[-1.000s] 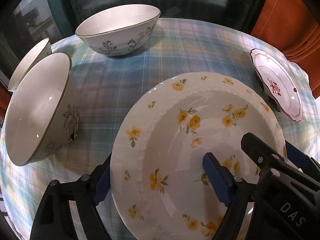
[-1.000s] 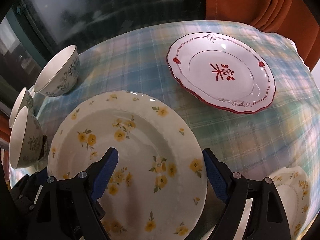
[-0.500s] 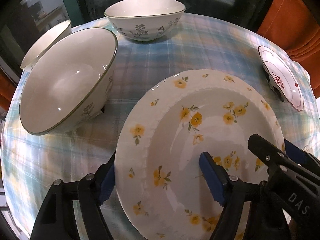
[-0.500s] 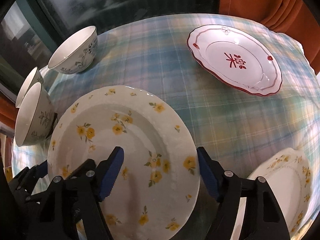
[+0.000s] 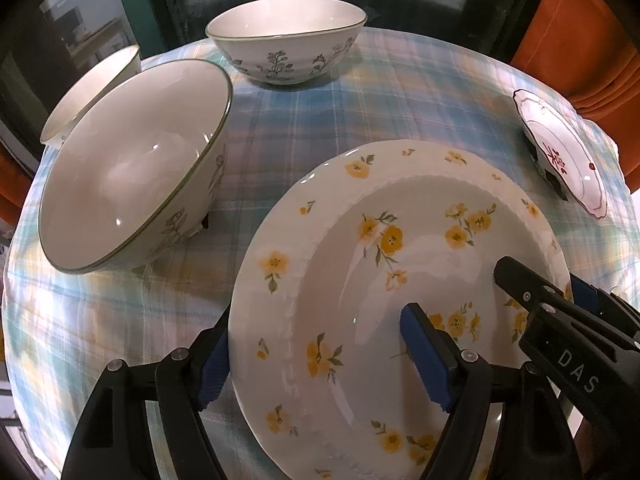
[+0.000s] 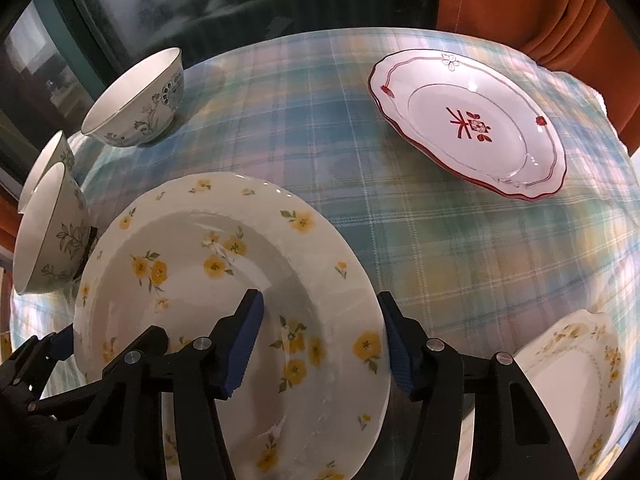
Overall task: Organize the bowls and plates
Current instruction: 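Lift and carry the deep plate toward the scalloped plate with both tools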
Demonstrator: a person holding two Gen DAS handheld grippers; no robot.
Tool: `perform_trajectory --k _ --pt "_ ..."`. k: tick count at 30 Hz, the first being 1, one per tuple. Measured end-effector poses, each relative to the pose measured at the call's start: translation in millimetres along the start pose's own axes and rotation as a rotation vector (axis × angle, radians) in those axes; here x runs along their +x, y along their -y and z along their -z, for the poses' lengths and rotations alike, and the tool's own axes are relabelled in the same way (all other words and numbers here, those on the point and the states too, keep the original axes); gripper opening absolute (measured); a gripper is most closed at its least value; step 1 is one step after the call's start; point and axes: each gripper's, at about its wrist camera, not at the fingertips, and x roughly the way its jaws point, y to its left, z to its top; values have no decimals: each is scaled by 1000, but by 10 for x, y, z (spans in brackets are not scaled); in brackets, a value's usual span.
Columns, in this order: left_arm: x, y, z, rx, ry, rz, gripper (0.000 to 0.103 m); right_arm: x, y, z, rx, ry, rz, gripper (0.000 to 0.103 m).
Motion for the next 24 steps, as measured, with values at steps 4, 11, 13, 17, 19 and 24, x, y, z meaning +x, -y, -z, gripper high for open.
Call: perform_trajectory --k 4,11,13,17,19,24 --pt "-39 -25 40 2 -16 8 80 -38 -32 39 7 -14 12 61" --pt "-202 -102 144 0 -12 26 78 -181 -129 172 9 -18 41 61" --pt "-271 -116 174 6 -2 34 78 -264 -164 215 12 -10 51 61" --pt "-427 -164 224 29 27 59 78 -441 -226 285 22 14 69 61" --pt "-491 -191 255 39 37 70 78 -544 -251 334 32 29 80 61" --pt "-692 -195 354 76 58 96 78 -794 -281 463 68 62 107 61"
